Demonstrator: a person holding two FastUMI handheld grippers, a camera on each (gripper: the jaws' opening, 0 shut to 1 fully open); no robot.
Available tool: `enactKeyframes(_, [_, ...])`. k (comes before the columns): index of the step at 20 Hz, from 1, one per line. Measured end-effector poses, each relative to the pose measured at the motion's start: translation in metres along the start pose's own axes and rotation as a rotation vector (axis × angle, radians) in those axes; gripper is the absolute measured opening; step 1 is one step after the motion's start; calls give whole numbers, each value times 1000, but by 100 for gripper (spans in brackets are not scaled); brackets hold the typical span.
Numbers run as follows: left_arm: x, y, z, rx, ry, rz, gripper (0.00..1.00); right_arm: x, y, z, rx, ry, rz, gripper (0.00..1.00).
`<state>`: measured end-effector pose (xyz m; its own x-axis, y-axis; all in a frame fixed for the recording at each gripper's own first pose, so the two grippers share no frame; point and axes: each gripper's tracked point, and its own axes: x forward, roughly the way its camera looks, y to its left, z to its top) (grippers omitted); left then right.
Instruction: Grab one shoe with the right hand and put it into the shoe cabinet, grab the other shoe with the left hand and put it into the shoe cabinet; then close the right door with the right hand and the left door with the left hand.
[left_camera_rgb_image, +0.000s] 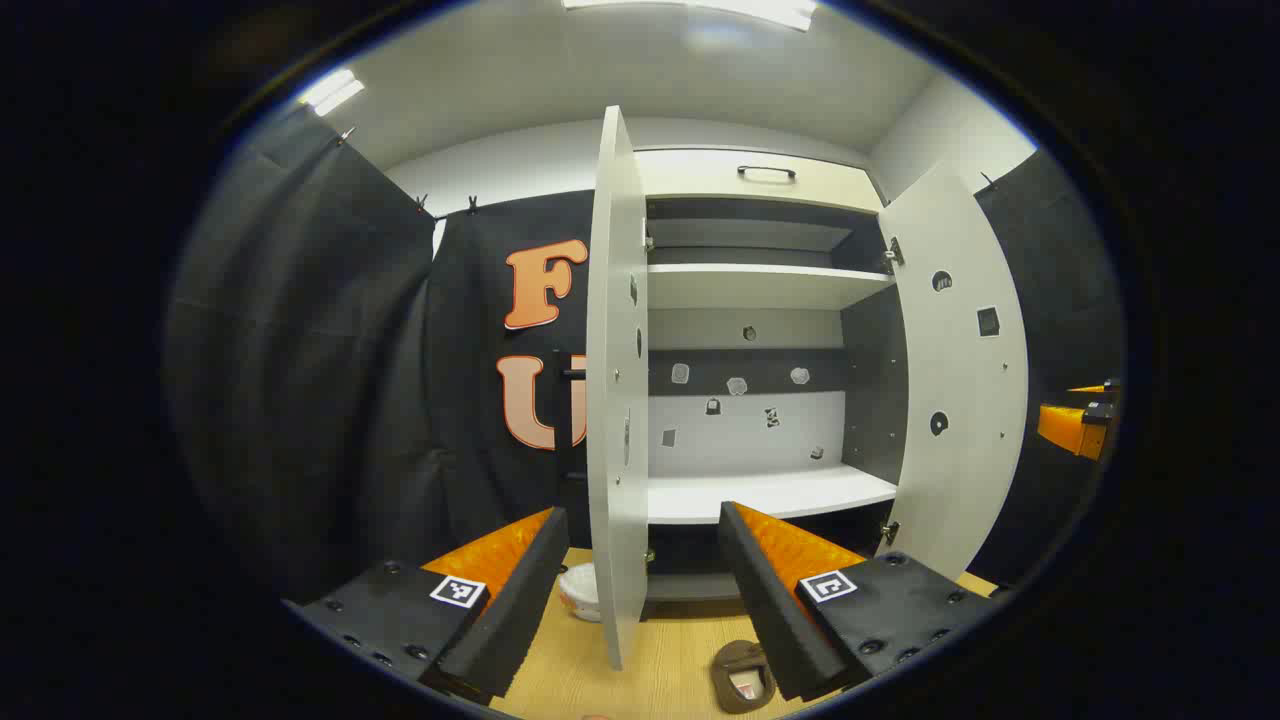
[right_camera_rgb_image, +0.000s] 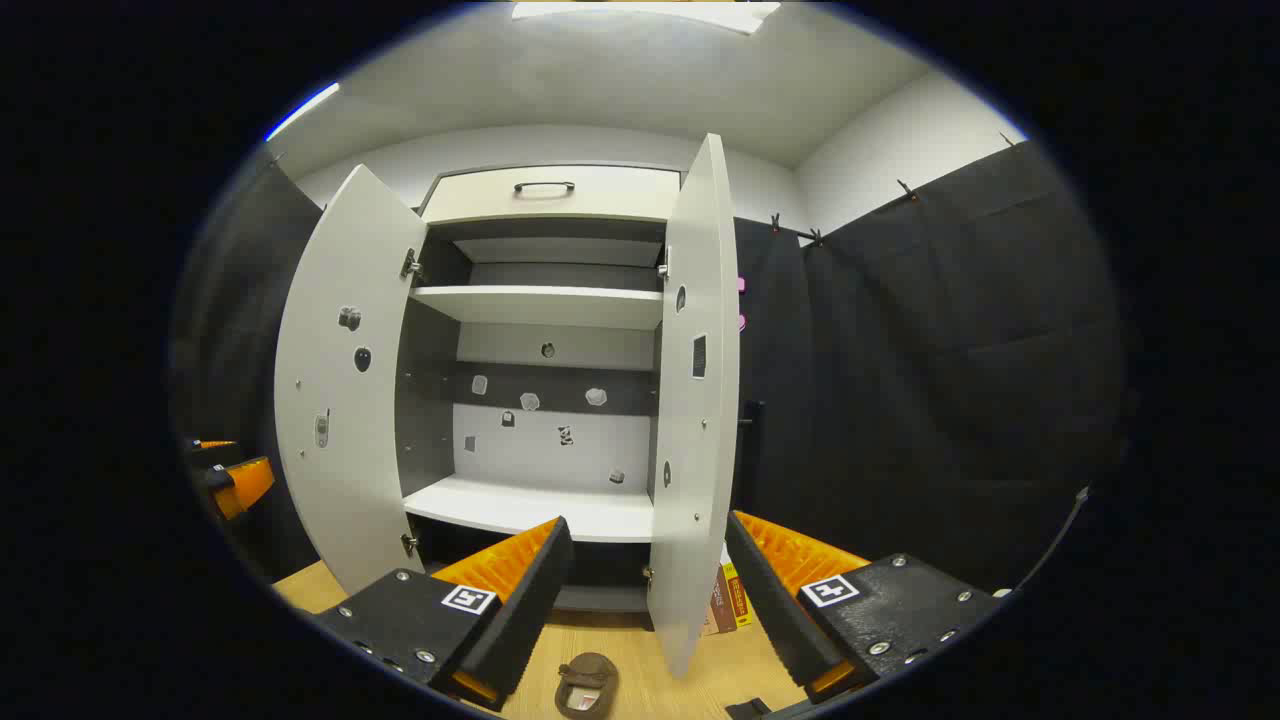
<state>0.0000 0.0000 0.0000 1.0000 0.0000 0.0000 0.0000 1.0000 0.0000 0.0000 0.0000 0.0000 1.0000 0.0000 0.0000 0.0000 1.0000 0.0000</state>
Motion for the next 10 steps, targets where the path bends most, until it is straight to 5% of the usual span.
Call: enactKeyframes(10, [7,-5,-7,11,14,-3,99,4,1,-16,13,27,1,95])
